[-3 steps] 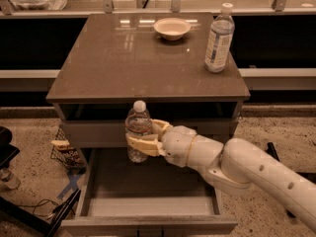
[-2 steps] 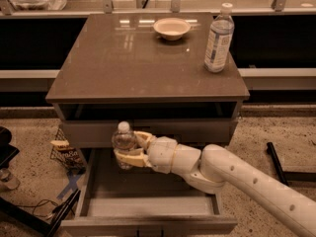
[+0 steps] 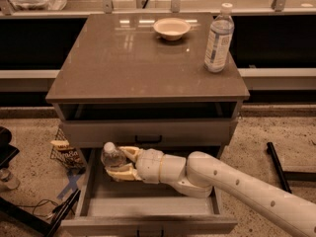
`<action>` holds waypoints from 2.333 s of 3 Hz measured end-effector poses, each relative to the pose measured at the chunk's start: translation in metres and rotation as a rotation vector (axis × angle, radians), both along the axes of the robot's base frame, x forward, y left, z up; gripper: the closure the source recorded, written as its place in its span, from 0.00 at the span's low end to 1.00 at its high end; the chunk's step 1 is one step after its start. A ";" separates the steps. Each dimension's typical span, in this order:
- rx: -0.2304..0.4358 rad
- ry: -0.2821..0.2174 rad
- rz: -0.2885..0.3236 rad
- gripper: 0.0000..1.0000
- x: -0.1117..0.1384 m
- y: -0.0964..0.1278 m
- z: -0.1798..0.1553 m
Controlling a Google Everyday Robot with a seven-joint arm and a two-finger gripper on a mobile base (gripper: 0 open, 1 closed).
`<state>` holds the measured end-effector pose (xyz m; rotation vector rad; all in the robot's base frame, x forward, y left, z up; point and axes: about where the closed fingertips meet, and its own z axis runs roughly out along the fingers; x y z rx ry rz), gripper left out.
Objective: Place water bottle into middle drawer
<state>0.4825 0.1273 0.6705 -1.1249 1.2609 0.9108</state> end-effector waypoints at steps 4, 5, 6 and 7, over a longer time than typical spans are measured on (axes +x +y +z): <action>-0.060 -0.074 0.208 1.00 0.043 0.036 -0.121; -0.056 -0.073 0.202 1.00 0.042 0.036 -0.116; -0.032 -0.059 0.187 1.00 0.040 0.037 -0.129; 0.031 -0.021 0.157 1.00 0.024 0.035 -0.182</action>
Offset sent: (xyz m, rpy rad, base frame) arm 0.0299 0.0058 -0.0469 -0.0748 0.0126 -0.0076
